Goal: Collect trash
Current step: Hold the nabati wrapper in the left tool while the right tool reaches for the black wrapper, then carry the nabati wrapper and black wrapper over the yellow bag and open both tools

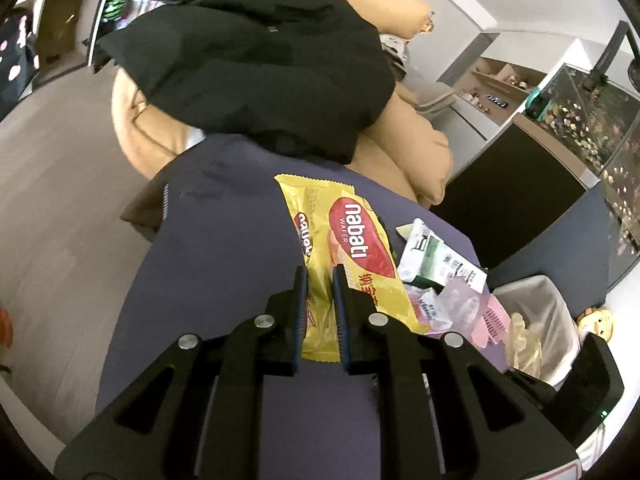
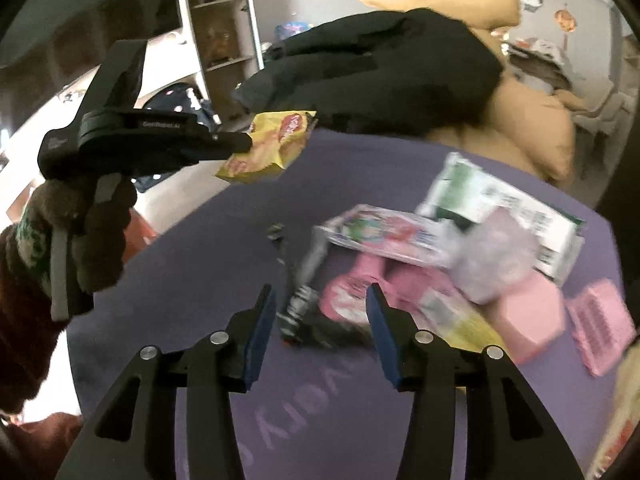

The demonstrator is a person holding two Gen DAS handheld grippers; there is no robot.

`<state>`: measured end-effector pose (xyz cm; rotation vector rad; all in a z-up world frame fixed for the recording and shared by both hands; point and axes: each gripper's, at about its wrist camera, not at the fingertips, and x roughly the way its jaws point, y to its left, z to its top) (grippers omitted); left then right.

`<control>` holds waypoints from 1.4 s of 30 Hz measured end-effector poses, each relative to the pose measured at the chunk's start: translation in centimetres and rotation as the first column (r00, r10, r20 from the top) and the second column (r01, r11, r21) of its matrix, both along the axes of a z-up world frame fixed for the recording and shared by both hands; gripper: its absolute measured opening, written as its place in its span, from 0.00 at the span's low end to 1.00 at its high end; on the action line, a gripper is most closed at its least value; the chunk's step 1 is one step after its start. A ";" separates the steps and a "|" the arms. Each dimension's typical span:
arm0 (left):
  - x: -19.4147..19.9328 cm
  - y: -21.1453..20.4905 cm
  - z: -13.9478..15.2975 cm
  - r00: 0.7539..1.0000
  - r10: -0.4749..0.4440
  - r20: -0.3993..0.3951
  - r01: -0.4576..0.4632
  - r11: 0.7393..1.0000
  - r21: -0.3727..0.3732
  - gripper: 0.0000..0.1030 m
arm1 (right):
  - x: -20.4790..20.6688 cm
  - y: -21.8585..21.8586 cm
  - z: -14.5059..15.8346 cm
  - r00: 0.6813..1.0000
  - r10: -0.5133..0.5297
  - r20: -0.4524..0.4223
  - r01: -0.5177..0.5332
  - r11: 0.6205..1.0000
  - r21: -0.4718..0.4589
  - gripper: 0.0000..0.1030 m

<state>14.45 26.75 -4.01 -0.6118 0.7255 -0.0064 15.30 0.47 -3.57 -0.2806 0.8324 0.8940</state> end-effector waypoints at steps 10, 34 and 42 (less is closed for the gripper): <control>-1.3 0.7 -1.0 0.999 0.029 -0.031 -0.029 1.000 -0.008 0.12 | -1.3 2.7 -3.5 0.996 0.087 0.018 -0.083 0.984 -0.155 0.37; 0.6 -6.7 4.5 0.994 -0.090 0.060 0.089 0.996 0.030 0.12 | 1.3 -12.2 6.6 0.965 -0.210 0.160 0.210 0.978 0.018 0.21; 2.1 -13.0 7.5 0.975 -0.189 0.116 0.180 0.980 0.083 0.12 | 1.5 -16.7 10.4 0.925 -0.288 0.249 0.278 0.958 0.075 0.21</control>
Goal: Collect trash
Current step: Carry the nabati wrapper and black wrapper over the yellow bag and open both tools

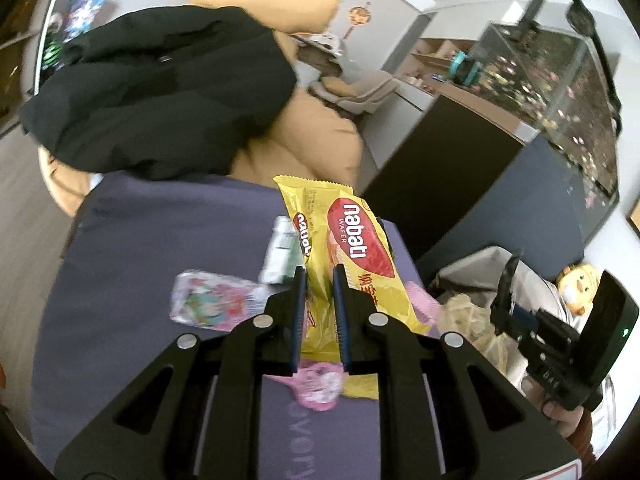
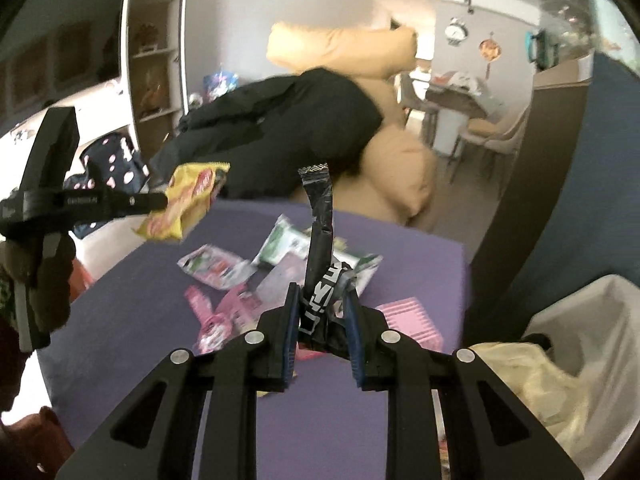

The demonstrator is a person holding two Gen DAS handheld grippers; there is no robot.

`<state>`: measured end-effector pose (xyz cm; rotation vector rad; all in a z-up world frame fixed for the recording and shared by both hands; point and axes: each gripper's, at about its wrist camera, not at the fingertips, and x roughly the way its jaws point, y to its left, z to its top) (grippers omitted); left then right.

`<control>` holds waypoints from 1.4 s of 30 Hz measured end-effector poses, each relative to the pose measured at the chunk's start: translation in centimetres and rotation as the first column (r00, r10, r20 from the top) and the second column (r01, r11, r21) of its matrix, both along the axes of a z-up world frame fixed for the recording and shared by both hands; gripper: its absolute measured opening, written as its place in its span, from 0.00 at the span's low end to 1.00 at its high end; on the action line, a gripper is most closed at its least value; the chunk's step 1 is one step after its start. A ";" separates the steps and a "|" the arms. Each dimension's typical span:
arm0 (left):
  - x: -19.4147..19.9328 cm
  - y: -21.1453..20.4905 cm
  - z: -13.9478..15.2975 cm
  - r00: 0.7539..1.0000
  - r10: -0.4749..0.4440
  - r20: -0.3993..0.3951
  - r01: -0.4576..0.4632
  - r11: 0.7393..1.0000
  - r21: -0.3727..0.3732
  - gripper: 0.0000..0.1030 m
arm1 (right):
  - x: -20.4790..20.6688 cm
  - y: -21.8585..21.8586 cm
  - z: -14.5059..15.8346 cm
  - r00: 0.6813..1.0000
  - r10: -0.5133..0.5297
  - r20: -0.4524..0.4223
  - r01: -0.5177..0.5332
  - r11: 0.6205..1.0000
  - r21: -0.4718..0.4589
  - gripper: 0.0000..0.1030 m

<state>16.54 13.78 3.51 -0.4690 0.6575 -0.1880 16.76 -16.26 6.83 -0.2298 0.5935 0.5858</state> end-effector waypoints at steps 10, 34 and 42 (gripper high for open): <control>1.2 -8.1 1.5 0.990 -0.138 0.023 0.136 0.988 0.074 0.12 | 0.2 -6.9 1.3 0.993 -0.108 0.038 0.106 0.993 0.042 0.21; 5.7 -31.1 -4.0 0.823 -0.557 -0.117 0.565 0.823 0.056 0.12 | -0.1 -21.3 0.7 0.921 -0.387 0.037 0.386 0.921 0.047 0.21; 6.8 -33.9 -5.5 0.793 -0.600 -0.110 0.606 0.794 0.043 0.40 | 0.5 -22.2 0.6 0.903 -0.428 0.030 0.426 0.903 0.055 0.21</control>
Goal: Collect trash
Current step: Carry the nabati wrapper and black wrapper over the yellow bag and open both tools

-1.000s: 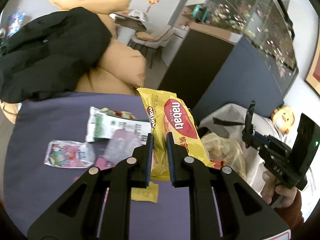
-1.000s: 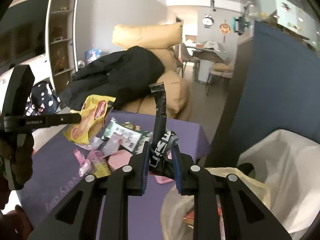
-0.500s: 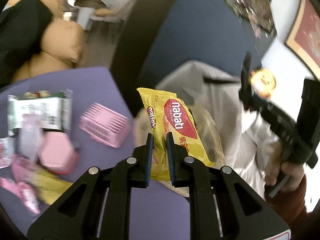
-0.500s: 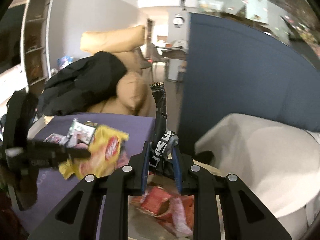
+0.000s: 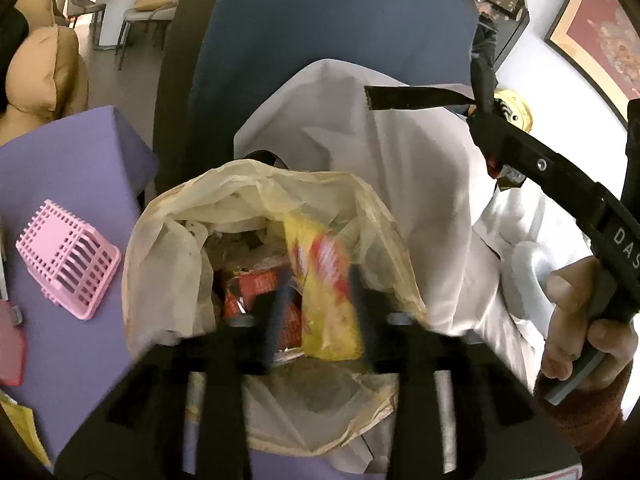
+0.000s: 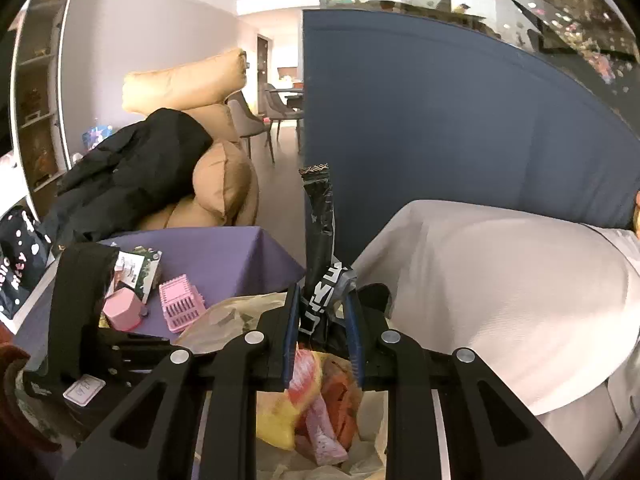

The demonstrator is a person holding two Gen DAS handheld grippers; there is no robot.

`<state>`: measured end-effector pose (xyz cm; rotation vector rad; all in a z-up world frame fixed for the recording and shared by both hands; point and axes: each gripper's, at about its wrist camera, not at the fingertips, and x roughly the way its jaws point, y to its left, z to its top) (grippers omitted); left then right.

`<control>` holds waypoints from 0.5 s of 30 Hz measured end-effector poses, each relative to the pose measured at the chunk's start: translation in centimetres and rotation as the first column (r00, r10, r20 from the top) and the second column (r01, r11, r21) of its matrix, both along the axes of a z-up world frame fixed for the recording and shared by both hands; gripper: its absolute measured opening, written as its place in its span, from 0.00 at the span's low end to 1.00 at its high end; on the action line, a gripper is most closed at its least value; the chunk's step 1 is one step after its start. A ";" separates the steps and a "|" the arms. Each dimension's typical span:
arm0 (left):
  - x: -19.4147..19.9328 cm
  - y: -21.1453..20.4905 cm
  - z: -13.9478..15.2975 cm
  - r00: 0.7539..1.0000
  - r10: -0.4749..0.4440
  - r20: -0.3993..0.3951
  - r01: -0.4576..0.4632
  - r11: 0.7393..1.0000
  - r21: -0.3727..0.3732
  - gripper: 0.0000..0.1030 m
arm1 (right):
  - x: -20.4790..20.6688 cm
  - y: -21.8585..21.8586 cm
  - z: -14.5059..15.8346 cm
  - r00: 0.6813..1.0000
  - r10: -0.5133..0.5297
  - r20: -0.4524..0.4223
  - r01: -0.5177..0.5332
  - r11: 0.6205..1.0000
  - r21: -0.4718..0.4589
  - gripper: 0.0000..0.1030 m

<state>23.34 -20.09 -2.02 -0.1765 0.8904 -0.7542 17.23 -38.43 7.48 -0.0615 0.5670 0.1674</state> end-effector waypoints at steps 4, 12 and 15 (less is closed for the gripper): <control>-0.1 1.9 0.1 0.998 0.066 0.003 -0.066 0.998 0.025 0.41 | 0.1 0.0 -0.5 1.000 0.007 -0.015 -0.007 1.000 0.001 0.21; -2.6 9.7 1.2 0.964 0.256 0.068 -0.260 0.963 0.071 0.46 | 1.1 1.3 -4.5 0.990 0.033 -0.139 -0.034 0.999 -0.004 0.21; -3.9 13.2 1.2 0.941 0.326 0.088 -0.332 0.941 0.064 0.47 | 1.8 1.6 -6.9 0.979 0.013 -0.201 -0.019 0.999 -0.030 0.21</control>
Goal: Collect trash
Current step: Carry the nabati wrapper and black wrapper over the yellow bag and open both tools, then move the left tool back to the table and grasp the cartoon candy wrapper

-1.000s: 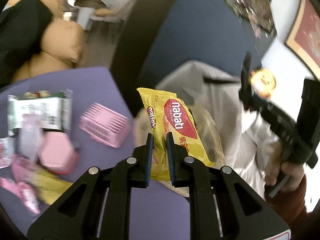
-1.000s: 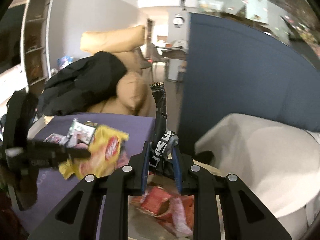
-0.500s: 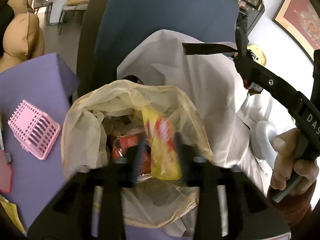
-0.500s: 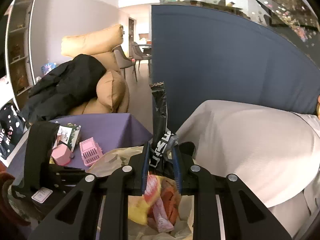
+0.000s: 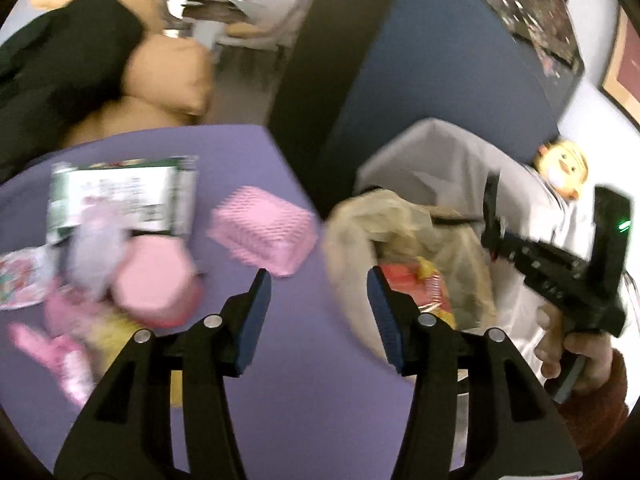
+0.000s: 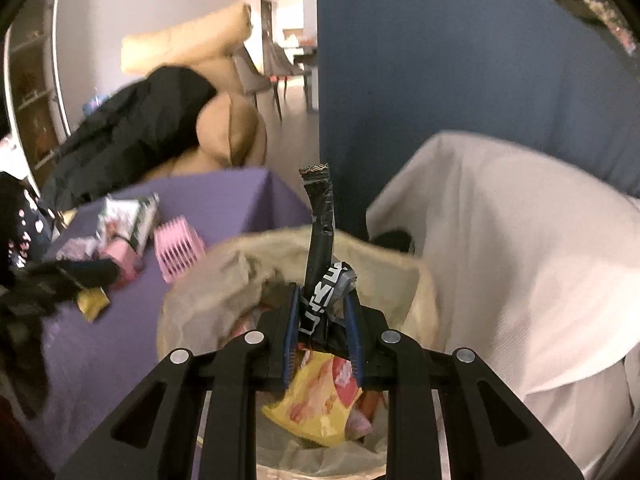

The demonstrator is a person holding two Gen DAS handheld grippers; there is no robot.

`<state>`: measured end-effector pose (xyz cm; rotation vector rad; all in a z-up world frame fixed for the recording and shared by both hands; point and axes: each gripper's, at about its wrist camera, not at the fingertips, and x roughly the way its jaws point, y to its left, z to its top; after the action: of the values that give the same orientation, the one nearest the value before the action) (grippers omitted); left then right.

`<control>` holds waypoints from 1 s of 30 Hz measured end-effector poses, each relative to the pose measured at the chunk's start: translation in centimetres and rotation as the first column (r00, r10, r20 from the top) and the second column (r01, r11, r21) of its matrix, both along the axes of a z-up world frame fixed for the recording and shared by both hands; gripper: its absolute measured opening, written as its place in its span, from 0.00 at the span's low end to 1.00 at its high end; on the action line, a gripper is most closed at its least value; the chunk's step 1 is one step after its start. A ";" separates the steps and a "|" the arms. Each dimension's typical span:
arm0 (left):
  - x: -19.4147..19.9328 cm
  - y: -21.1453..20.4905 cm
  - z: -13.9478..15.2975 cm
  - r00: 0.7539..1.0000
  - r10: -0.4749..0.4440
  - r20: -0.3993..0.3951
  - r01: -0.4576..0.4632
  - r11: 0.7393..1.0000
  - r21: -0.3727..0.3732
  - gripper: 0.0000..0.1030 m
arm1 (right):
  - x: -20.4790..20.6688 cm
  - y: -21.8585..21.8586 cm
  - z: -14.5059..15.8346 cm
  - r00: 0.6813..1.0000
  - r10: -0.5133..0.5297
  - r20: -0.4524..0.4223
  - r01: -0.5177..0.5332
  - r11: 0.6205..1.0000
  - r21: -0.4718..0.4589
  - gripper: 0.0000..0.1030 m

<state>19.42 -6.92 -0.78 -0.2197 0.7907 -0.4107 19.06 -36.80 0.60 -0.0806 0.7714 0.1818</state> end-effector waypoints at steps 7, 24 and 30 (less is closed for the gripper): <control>-1.3 6.6 -0.3 0.993 0.114 0.006 -0.115 0.993 0.023 0.50 | 1.1 0.6 -4.1 0.996 -0.013 -0.092 0.009 0.999 -0.036 0.21; -2.5 15.9 -2.1 0.952 0.305 -0.030 -0.306 0.952 -0.014 0.52 | 1.8 1.2 -8.7 0.976 -0.043 -0.215 0.026 0.996 -0.082 0.45; -3.2 19.9 -2.4 0.921 0.388 -0.032 -0.389 0.921 -0.032 0.52 | -0.1 1.8 -5.1 0.991 -0.029 -0.133 0.017 0.996 -0.088 0.47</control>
<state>16.23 12.95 -3.18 -0.4098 0.7429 -0.0461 18.98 -35.02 -4.50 -0.1431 0.9146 0.1328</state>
